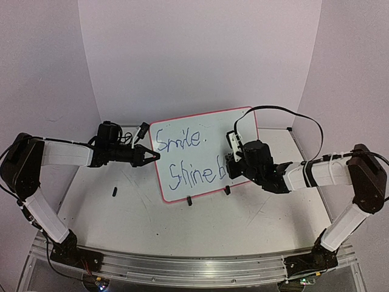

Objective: Write a sentence on the whiteboard

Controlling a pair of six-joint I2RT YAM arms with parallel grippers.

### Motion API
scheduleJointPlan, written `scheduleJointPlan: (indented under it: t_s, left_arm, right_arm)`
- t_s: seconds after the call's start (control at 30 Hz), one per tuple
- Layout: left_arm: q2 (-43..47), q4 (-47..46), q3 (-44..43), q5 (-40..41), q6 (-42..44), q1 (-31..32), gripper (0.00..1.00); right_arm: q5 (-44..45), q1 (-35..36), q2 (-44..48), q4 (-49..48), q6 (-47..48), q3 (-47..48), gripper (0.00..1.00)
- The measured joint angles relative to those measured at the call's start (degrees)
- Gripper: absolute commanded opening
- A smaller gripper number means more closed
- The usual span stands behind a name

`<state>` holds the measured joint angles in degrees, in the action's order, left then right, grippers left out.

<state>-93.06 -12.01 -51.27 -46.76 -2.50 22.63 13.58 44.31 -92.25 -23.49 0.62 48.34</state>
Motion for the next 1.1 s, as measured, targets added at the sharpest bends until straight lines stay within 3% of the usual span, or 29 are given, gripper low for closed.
scheduleJointPlan:
  t_s: [1.1]
  left_arm:
    - [0.0,0.0,0.0,0.2,0.1,0.1,0.00]
  right_arm:
    - [-1.5,0.1,0.7,0.9,-5.2,-3.8,0.00]
